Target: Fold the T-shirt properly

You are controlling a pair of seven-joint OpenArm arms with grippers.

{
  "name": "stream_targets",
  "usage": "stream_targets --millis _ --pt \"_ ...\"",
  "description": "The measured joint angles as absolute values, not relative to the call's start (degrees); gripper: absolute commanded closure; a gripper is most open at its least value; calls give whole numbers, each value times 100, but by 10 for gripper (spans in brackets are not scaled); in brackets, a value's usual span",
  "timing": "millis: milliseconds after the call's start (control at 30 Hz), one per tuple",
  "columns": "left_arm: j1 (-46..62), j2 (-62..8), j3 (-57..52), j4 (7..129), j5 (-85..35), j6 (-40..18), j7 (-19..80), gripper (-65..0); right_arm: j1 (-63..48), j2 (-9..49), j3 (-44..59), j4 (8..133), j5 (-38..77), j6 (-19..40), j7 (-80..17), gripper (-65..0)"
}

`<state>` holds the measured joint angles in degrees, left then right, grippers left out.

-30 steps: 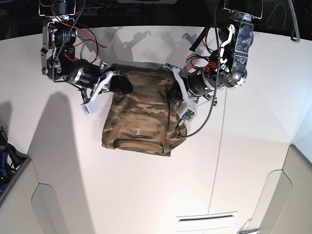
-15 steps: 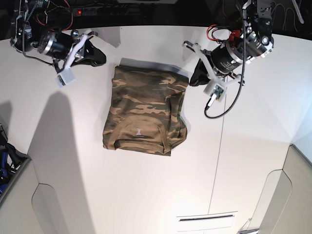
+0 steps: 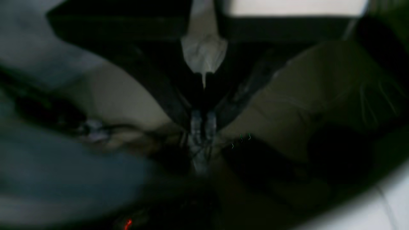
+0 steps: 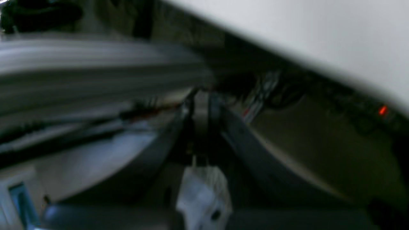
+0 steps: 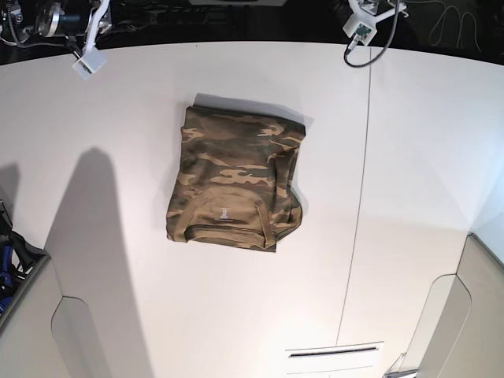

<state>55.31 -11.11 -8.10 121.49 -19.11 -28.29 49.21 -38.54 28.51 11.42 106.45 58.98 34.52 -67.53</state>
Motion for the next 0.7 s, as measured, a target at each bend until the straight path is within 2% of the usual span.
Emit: stream_targets --millis 167,333,500,600,700 --pt "5924 -1127 -810 11391 -1675 -2823 4864 0 -4466 2921 777 10479 5706 3452 -6753 0" --pt "5800 -1426 -436 9660 -1328 -2740 4578 0 -4729 2917 -148 9878 4825 3420 -6412 0" --pt "5039 -1894 550 7725 -1173 -1955 4434 0 -4565 2808 -1232 8689 3645 3210 -5658 0" --pt "4418 -1841 1153 6702 -1090 -1804 4390 0 -4237 2576 -1715 7988 3011 3026 -5666 0" --pt "3833 -1756 1603 5835 -1094 -1498 4294 0 -3881 2276 -1925 7352 2574 2554 -5638 0"
